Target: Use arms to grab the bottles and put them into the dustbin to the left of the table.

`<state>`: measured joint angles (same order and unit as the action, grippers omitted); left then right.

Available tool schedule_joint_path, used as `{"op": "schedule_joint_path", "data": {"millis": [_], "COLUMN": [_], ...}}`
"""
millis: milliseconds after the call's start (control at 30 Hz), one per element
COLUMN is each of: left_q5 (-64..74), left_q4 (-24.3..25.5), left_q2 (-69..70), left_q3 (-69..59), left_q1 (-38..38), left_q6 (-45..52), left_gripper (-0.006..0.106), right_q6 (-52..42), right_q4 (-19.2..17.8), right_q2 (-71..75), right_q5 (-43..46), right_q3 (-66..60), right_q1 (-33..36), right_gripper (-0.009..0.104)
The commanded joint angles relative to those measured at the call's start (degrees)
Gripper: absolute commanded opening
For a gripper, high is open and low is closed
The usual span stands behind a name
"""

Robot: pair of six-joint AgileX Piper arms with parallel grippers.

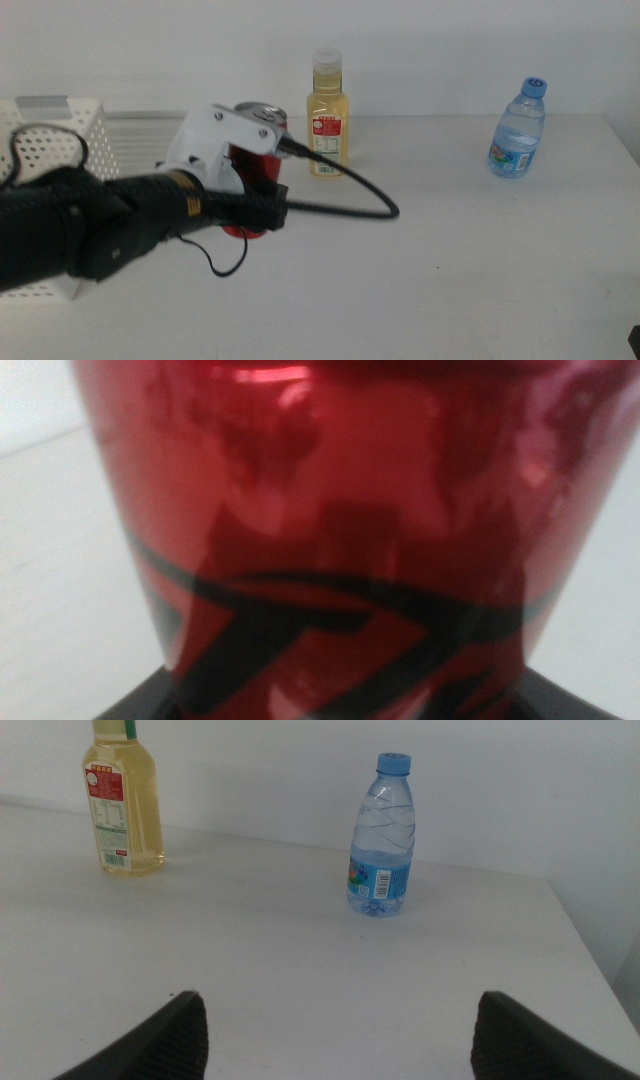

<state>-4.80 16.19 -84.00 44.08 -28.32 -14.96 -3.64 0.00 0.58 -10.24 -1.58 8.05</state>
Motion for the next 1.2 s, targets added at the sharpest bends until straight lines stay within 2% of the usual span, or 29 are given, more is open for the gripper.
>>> {"op": "schedule_joint_path", "data": {"millis": [0,167,300,367,533,633,933,1167], "left_q5": [1.80,13.55,22.71,27.37,38.46,43.77,58.11,66.17], "left_q4": [-0.54,-0.71,-2.25,-4.83,-16.19,-20.99,-21.63,-22.66], "left_q2": [3.63,3.89,3.94,3.94,3.94,3.94,2.24,-1.03], "left_q3": [4.91,11.35,16.45,19.26,25.66,29.07,39.91,46.34], "left_q1": [-0.01,0.83,4.22,6.21,11.85,15.58,29.28,36.55], "left_q6": [-0.55,-0.02,0.98,4.14,18.84,24.75,25.95,30.88], "left_gripper": [-0.005,-0.005,-0.005,-0.005,-0.005,-0.005,-0.005,-0.005], "right_q6": [-0.90,-0.90,-0.90,-0.90,-0.90,-0.90,-0.90,-0.90], "right_q4": [0.00,0.00,0.00,0.00,0.00,0.00,0.00,0.00], "right_q2": [1.52,1.52,1.52,1.52,1.52,1.52,1.52,1.52], "right_q5": [4.36,4.36,4.36,4.36,4.36,4.36,4.36,4.36], "right_q3": [0.37,0.37,0.37,0.37,0.37,0.37,0.37,0.37], "right_q1": [-0.27,-0.27,-0.27,-0.27,-0.27,-0.27,-0.27,-0.27], "right_gripper": [0.077,0.077,0.077,0.077,0.077,0.077,0.077,0.077]}}
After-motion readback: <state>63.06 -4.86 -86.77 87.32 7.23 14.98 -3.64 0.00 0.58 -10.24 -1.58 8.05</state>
